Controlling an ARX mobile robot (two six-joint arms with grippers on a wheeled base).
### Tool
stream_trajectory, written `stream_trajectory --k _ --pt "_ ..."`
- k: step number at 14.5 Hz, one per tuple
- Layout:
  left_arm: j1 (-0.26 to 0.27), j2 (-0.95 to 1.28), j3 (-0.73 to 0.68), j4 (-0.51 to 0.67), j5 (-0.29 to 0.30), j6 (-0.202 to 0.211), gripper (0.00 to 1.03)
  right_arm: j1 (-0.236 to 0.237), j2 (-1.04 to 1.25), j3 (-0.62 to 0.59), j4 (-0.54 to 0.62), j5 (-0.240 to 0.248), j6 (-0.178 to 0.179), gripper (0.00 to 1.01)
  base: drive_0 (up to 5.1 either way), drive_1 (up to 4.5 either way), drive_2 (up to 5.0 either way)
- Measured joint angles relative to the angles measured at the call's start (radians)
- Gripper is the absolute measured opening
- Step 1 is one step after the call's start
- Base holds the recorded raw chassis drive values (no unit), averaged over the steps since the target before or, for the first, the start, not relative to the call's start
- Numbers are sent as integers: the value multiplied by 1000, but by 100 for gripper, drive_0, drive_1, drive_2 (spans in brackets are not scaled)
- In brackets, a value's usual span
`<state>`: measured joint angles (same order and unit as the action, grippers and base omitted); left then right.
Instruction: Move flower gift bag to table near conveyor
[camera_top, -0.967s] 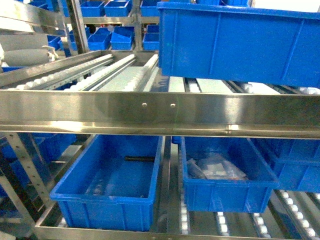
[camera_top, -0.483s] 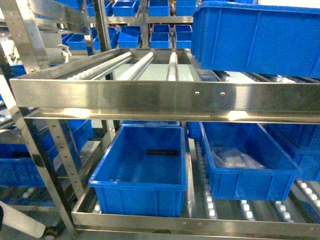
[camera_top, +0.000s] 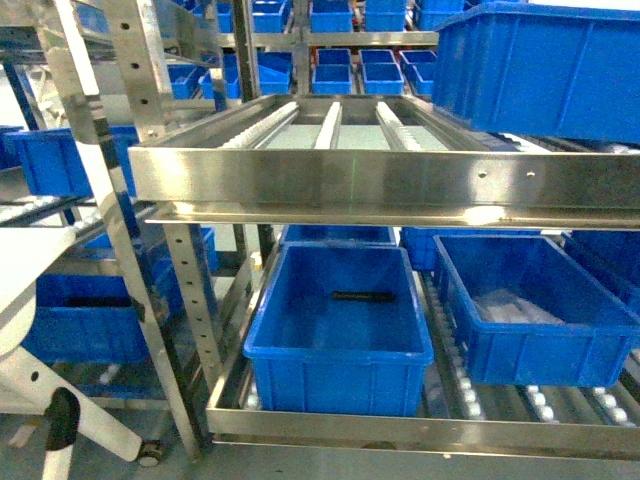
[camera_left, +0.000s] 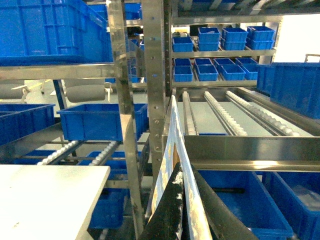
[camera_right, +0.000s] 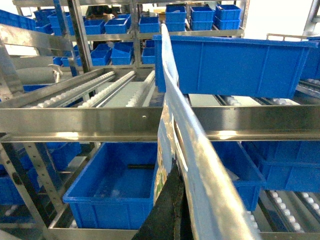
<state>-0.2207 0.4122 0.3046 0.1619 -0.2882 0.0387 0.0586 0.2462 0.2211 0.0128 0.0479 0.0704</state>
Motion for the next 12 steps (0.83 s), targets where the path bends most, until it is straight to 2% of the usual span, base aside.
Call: stream_trajectory --k 12 --pt "0 0 0 0 0 0 2 0 1 0 -1 0 0 2 -501 245 245"
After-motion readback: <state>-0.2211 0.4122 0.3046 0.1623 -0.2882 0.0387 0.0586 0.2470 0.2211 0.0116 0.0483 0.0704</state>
